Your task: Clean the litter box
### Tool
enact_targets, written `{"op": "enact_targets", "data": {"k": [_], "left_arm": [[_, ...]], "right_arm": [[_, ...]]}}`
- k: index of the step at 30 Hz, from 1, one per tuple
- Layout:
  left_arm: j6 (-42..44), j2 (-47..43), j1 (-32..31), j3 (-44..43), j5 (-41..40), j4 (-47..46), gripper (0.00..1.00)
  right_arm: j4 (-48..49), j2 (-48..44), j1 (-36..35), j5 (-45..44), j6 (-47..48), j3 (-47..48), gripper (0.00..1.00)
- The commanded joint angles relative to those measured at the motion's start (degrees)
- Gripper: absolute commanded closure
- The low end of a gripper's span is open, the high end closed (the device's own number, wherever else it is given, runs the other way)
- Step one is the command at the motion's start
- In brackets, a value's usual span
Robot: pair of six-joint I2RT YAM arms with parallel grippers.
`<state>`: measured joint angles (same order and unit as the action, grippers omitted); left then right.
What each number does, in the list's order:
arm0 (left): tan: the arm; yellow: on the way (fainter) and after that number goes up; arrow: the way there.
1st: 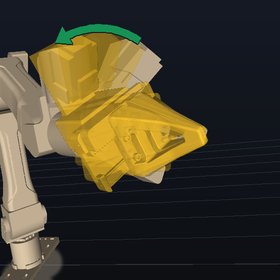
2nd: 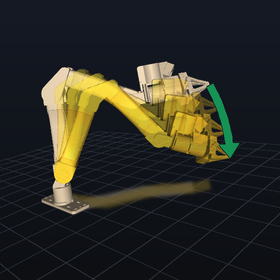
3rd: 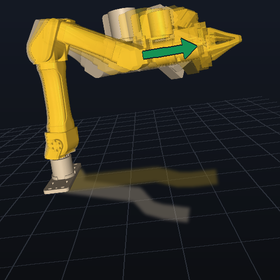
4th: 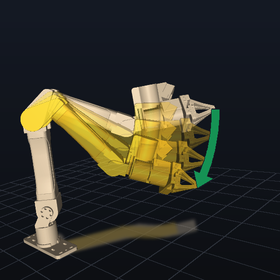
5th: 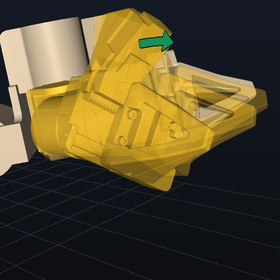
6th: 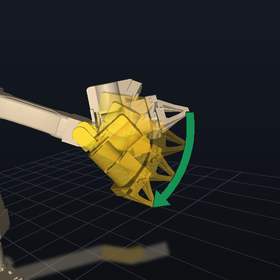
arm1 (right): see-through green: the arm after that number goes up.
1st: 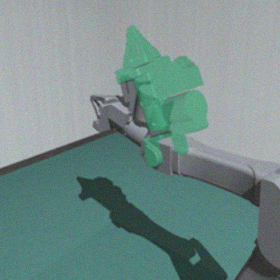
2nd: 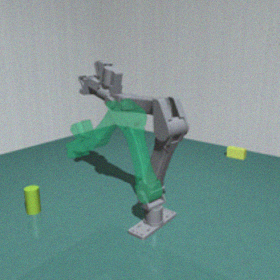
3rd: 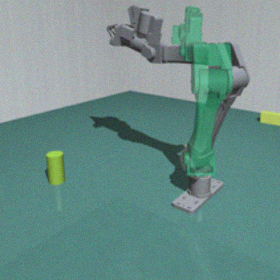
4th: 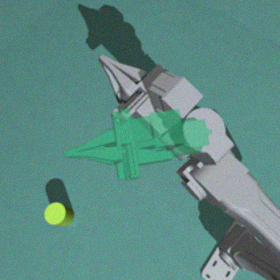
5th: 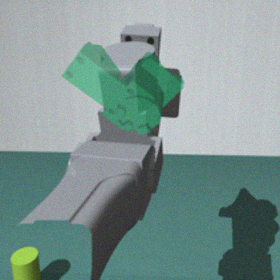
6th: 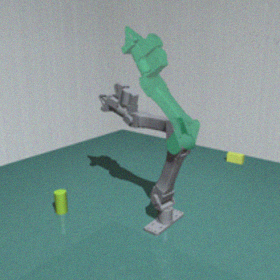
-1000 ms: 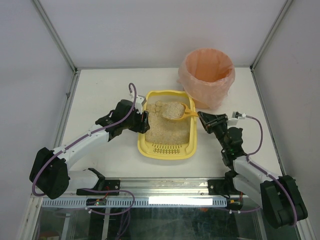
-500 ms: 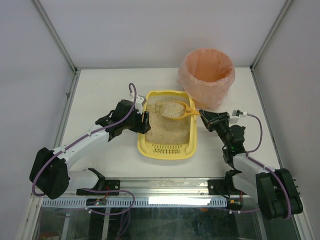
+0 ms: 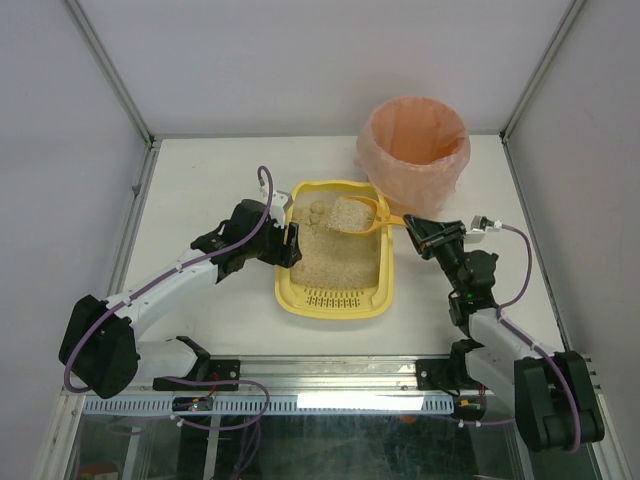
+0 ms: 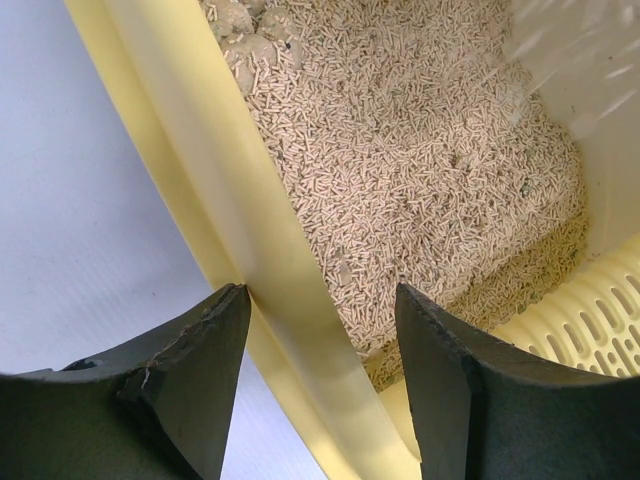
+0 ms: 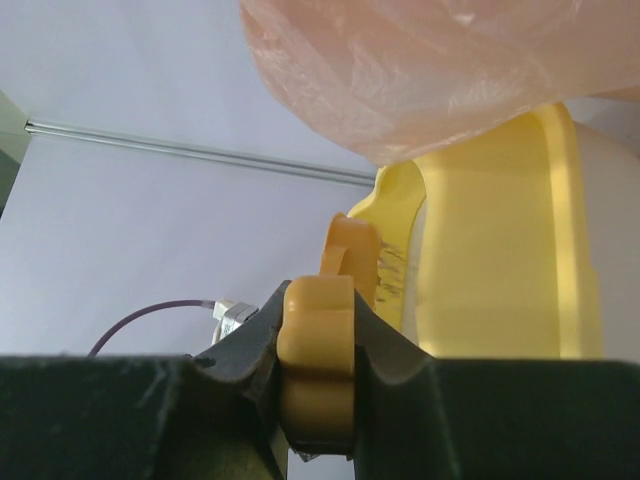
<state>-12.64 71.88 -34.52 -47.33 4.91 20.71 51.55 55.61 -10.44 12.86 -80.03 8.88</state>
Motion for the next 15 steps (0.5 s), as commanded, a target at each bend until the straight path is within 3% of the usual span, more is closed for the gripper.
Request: {"op": "enact_targets", "data": {"k": [1,5,9,12,15], "left_arm": [[-0.6,-1.7,0.0,-0.3,1.4,-1.6,0.39],[-0.4,-1.3,0.1,-0.9,1.4,-1.6,0.39],[-0.6,-1.5,0.2,-0.4,1.6,-1.7,0.39],[-0.4,-1.1,0.3,-1.0,1.6,-1.6,0.39],[-0.8,-1.6,0.3,-0.4,1.6,-1.7,0.39]], "right_arm": [[1.5,-1.6,-1.5,0.7,3.2,4.8,1.0],[0.6,-4.0,2.1,-1.7,0.8,1.9,1.0],[2.5,-1.6,-1.9,1.7,5.0,4.9,1.0],[-0.6,-4.8,2.4,-1.8,2.0,1.8,1.0],[-0.8,-3.2,-1.6,0.9,6.4,5.1,1.0]]}}
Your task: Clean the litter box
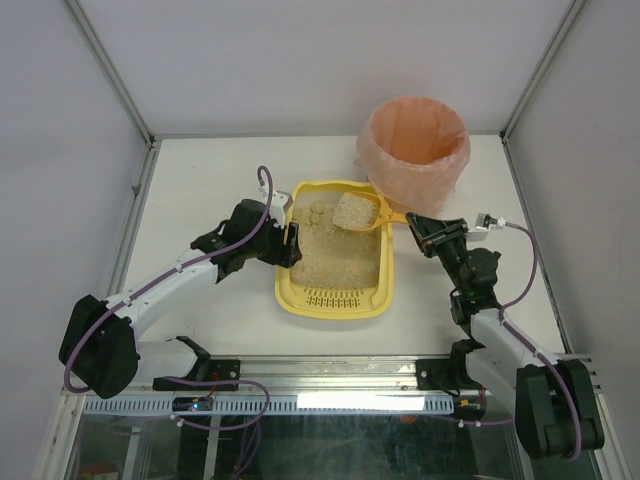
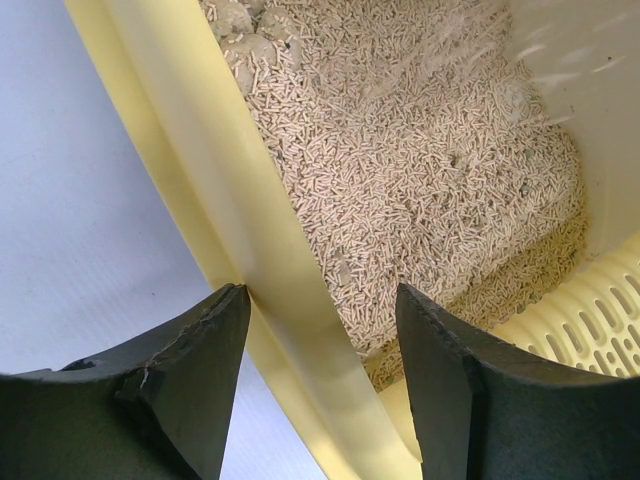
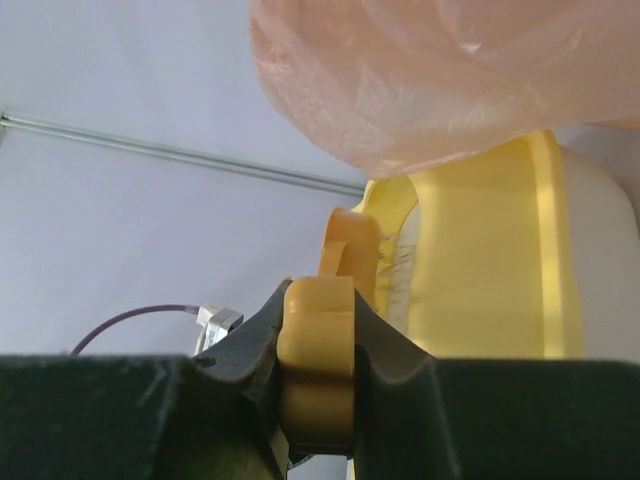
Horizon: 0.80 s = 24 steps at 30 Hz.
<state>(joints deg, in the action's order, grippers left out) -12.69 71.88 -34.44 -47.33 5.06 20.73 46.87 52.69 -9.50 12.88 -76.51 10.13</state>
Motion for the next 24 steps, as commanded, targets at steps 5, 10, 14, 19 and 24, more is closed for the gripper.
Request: {"op": "enact_targets", "data": {"k": [5,10,14,19,24], "left_arm": [[-0.5,-1.2,0.5,-0.8,1.6,-1.7,0.38],[-0.5,-1.2,0.6,-1.0,1.7,-1.7,0.37],[-0.7,-1.5,0.7,-0.5,1.6,-1.7,0.37],[-0.6,-1.3,0.8,-0.7,1.6,-1.7,0.37],[-0.5,-1.1,0.9,-0.8,1.5,-1.7,0.37]], "right_arm": [[1.2,-3.1,1.3,-2.1,0.6,1.4,1.0],[7.5,1.0,0.8,1.0,0.2,1.4,1.0],[9.2,3.9,-3.0,2.5,2.3,3.6,1.0],[10.2,4.9,-0.9,0.6,-1.7,1.8,1.0],[17.4,7.2,0.9,-0.5,-6.6,-1.9,1.0]]}}
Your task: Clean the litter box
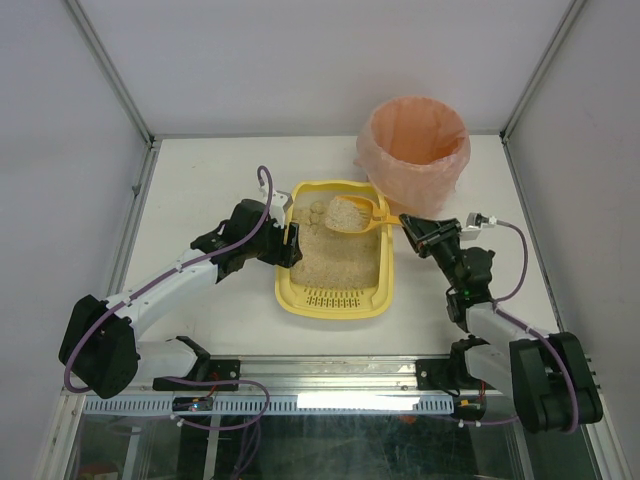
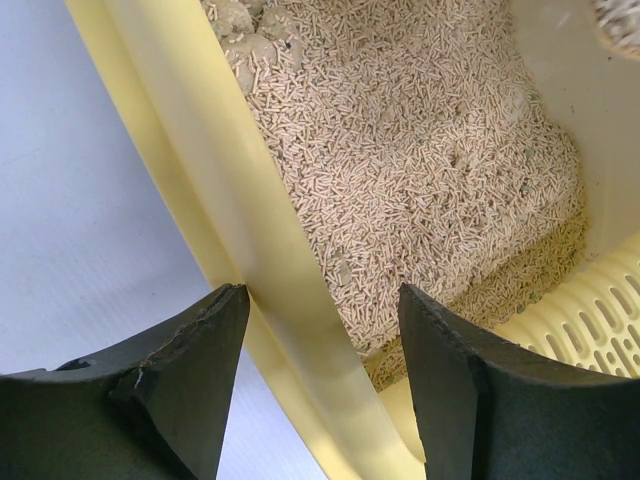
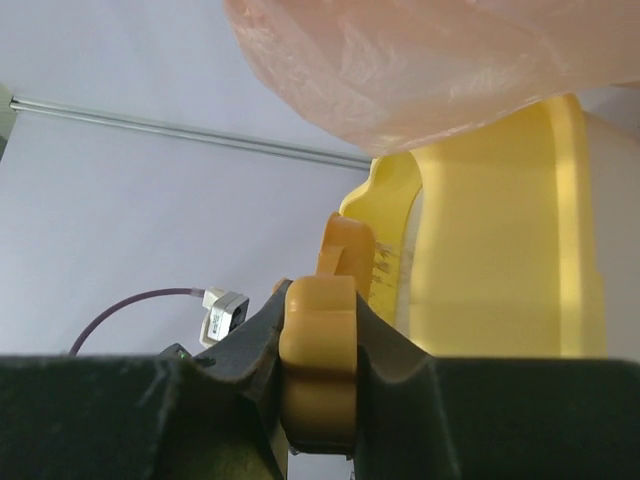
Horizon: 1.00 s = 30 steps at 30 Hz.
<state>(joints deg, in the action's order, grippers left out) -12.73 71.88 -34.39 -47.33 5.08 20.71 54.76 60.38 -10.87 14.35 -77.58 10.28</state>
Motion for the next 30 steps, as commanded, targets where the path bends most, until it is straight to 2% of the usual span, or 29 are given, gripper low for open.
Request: {"op": "enact_targets", "data": {"k": [1,4,5,8,11,12,14,16,18,21,23,25,28,30], "left_arm": [[-0.5,-1.1,0.8,-0.7,1.4,-1.7,0.37],[-0.6,-1.0,0.9,-0.6,1.7,-1.7,0.37],[-0.5,-0.8,0.8,-0.8,1.8,-1.7,0.37],[-0.4,-0.9,0.9,-0.9,1.8,-1.5,0.37],[-0.6,-1.1,0.8,-0.6,1.7,-1.5,0.36],[-0.4,-1.0,0.9,-0.9,1.8,-1.4,0.36],[-0.3,-0.8,0.9,-1.1,1.8,-1.4,0.36],[-0.5,-0.9,1.0,-0.7,1.9,-1.5,0.36],[-0.5,-1.0,1.0,-0.7,2.0,-1.4,0.36],[-0.4,-1.0,1.0,-1.0,2.1,-1.4,0.36],[-0.5,-1.3,1.0,-0.7,2.1,-1.5,0.36],[-0.5,-1.2,1.0,-0.7,2.1,-1.4,0.36],[-0.3,-1.1,1.0,-1.2,2.2,-1.3,0.36],[-0.5,-1.4,1.0,-0.7,2.1,-1.4,0.36]], "right_arm": [[7.4,-1.0,2.1,-1.8,-5.1,-1.4,1.0],[8.0,0.3,-2.1,1.1,-1.4,2.1,1.0],[9.2,-0.2,-1.3,0.3,-2.6,1.0,1.0],[4.2,-2.3,1.7,-2.5,-6.1,-1.0,1.0],[8.7,0.5,-1.2,1.8,-4.9,1.5,1.0],[10.8,0.8,0.3,1.3,-7.4,0.4,1.0],[8.5,0.0,2.9,-0.7,-9.8,-2.1,1.0],[5.7,0.5,0.5,0.5,-7.1,0.6,1.0],[8.3,2.1,-1.4,1.8,-6.3,1.4,1.0],[9.0,1.4,2.2,-1.3,-10.5,-2.1,1.0],[6.8,1.9,-0.4,1.1,-7.5,1.1,1.0],[9.0,3.2,-2.9,1.7,-6.4,2.2,1.0],[9.0,1.6,1.3,-1.4,-10.4,-1.7,1.0],[5.5,1.3,-0.4,-0.6,-8.2,0.4,1.0]]}}
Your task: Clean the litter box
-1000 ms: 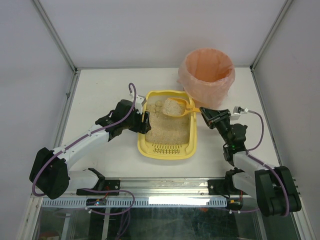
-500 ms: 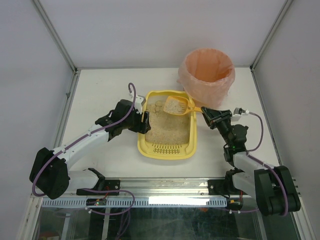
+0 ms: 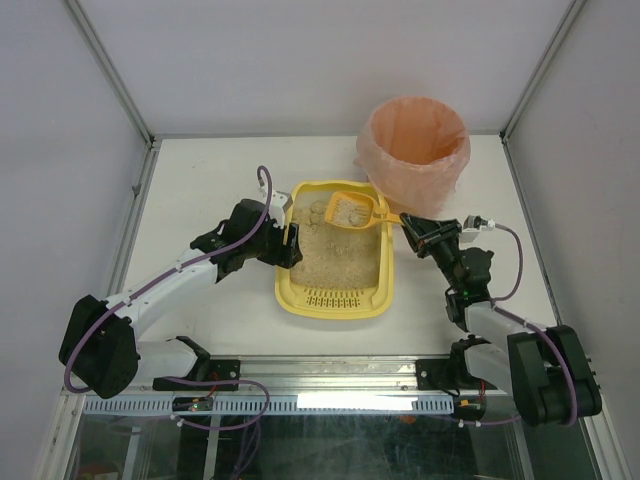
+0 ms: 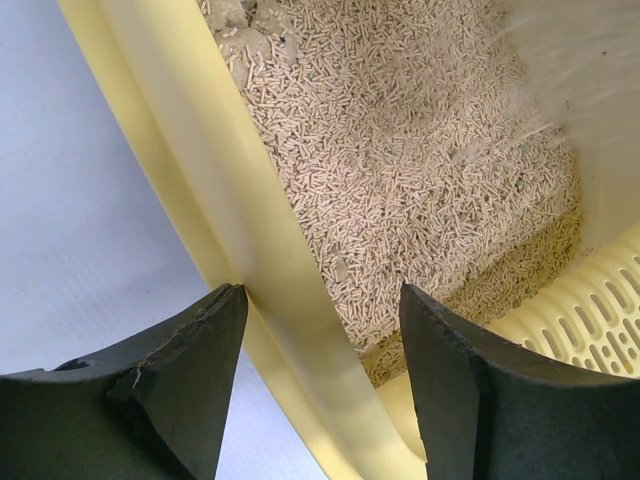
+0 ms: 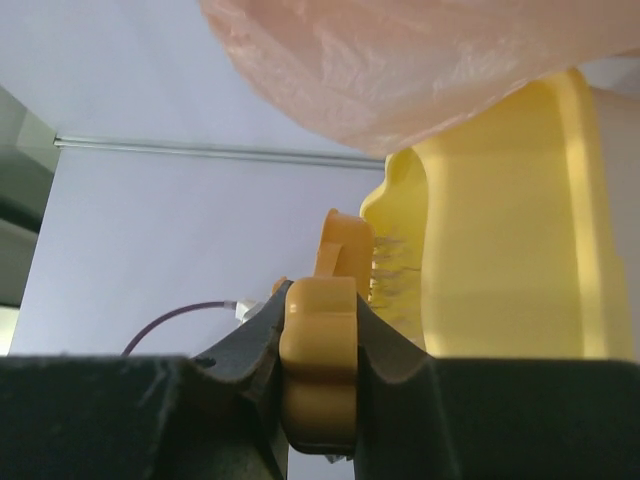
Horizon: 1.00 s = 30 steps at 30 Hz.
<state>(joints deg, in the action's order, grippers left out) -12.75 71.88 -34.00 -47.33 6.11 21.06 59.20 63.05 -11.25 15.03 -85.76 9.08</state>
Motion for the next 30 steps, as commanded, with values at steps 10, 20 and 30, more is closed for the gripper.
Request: {"op": "enact_targets", "data": {"k": [10,20,30], "left_arm": [[-0.3,-0.9,0.7,-1.1,1.3,-1.7,0.36],[-0.3,-1.0,0.7,-1.0,1.1,-1.5,0.36],[-0.3,-0.8,0.8,-1.1,1.3,-1.5,0.36]], "right_arm": [[1.3,-2.3,-1.2,-0.5,2.8,2.3,1.0],[-9.5,-10.9,-1.5,-5.8,5.2,0.9,1.0],[-3.5,-7.2,-0.2,-0.1,4.6,2.9,1.0]]}}
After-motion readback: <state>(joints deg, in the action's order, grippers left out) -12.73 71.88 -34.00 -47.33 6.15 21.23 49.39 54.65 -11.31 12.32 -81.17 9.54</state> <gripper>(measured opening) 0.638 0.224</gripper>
